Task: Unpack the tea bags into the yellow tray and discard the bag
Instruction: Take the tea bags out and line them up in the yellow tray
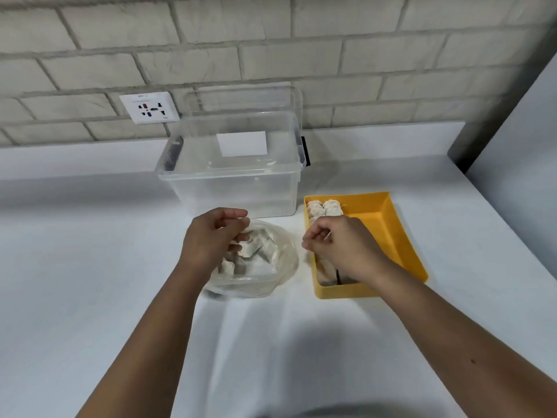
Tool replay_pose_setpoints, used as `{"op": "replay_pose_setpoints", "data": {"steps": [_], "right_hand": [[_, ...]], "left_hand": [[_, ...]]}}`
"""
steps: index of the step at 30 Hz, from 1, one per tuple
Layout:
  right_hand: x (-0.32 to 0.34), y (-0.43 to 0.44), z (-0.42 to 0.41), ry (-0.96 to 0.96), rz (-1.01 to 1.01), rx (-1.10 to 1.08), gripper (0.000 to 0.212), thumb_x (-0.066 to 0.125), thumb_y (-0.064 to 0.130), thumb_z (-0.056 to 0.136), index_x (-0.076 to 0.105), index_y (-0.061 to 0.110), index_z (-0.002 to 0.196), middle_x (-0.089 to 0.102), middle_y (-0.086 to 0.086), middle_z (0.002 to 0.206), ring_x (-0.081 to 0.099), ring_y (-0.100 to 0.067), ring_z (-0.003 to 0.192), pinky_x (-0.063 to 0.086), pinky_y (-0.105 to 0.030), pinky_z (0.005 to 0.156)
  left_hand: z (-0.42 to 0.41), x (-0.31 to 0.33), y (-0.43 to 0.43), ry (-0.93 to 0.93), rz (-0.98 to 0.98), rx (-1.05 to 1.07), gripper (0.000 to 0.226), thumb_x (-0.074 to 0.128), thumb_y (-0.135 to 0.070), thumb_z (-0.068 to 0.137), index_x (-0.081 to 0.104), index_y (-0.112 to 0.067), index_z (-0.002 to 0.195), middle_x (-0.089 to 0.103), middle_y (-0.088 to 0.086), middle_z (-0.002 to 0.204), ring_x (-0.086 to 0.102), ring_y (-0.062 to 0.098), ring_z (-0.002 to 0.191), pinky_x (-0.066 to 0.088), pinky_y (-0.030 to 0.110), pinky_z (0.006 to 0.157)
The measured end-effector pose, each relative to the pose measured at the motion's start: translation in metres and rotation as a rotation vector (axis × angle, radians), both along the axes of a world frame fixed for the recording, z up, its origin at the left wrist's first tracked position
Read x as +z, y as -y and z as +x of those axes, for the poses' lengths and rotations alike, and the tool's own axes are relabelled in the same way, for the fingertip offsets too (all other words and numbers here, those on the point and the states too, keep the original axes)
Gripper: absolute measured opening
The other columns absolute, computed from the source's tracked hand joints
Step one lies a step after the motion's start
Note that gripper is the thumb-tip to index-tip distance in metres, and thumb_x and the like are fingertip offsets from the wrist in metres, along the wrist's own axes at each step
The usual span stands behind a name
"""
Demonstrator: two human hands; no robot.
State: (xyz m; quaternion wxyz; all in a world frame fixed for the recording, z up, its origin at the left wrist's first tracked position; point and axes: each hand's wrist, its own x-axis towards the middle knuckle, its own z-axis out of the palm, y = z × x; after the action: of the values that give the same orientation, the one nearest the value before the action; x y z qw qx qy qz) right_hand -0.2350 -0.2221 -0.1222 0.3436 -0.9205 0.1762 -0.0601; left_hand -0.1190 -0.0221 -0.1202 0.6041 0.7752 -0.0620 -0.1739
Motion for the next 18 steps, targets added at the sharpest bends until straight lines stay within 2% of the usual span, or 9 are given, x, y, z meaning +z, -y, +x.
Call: {"op": "replay_pose_setpoints", "data": {"steps": [1,4,7,10,11,14,18], "right_hand": [[0.0,-0.008,0.006,0.019,-0.018,0.056,0.003,0.073,0.03,0.083,0.072,0.03,0.086,0.069,0.015,0.083,0.057,0.0,0.075,0.05,-0.027,0.072],[-0.004,-0.03,0.028,0.035,-0.072,0.204,0.013,0.07,0.024,0.085,0.074,0.028,0.097,0.07,0.012,0.097,0.055,0.001,0.074,0.045,-0.022,0.072],[-0.019,-0.049,0.051,-0.012,-0.157,0.276,0.021,0.067,0.02,0.087,0.072,0.026,0.107,0.069,0.008,0.107,0.061,-0.011,0.093,0.04,-0.023,0.075],[-0.038,-0.062,0.073,-0.06,-0.282,0.342,0.031,0.063,0.019,0.088,0.067,0.025,0.118,0.065,0.005,0.121,0.054,-0.019,0.113,0.041,-0.028,0.088],[-0.044,-0.064,0.078,-0.075,-0.343,0.365,0.035,0.063,0.02,0.087,0.065,0.025,0.122,0.062,0.005,0.126,0.051,-0.019,0.117,0.04,-0.031,0.092],[-0.055,-0.069,0.089,-0.112,-0.507,0.385,0.049,0.065,0.026,0.085,0.054,0.027,0.133,0.053,0.007,0.138,0.042,-0.019,0.125,0.032,-0.034,0.098],[-0.062,-0.072,0.098,-0.113,-0.596,0.364,0.052,0.065,0.031,0.086,0.05,0.03,0.136,0.05,0.008,0.136,0.04,-0.018,0.127,0.029,-0.033,0.098]], "left_hand": [[0.006,-0.001,-0.008,0.039,0.039,0.015,0.013,0.072,-0.014,0.088,0.074,-0.017,0.101,0.076,0.009,0.092,0.075,0.019,0.081,0.059,0.034,0.072],[0.019,-0.009,-0.026,0.126,0.155,0.015,0.012,0.072,-0.015,0.087,0.075,-0.022,0.097,0.075,0.003,0.087,0.074,0.018,0.082,0.059,0.034,0.078],[0.023,-0.021,-0.033,0.134,0.228,-0.046,0.014,0.069,-0.014,0.088,0.075,-0.024,0.095,0.075,-0.002,0.083,0.073,0.017,0.083,0.059,0.028,0.077],[0.026,-0.036,-0.032,0.221,0.392,-0.146,0.016,0.068,-0.014,0.086,0.075,-0.025,0.096,0.074,-0.012,0.086,0.07,0.007,0.083,0.049,0.009,0.077],[0.027,-0.042,-0.032,0.248,0.457,-0.181,0.018,0.068,-0.015,0.087,0.075,-0.025,0.099,0.074,-0.013,0.089,0.068,0.006,0.086,0.047,0.009,0.078],[0.03,-0.059,-0.034,0.311,0.602,-0.285,0.025,0.071,-0.018,0.082,0.074,-0.026,0.105,0.071,-0.01,0.103,0.066,0.01,0.092,0.048,0.023,0.084],[0.029,-0.073,-0.039,0.356,0.643,-0.334,0.042,0.079,-0.018,0.073,0.071,-0.023,0.114,0.061,-0.011,0.112,0.059,0.008,0.098,0.038,0.016,0.078]]}}
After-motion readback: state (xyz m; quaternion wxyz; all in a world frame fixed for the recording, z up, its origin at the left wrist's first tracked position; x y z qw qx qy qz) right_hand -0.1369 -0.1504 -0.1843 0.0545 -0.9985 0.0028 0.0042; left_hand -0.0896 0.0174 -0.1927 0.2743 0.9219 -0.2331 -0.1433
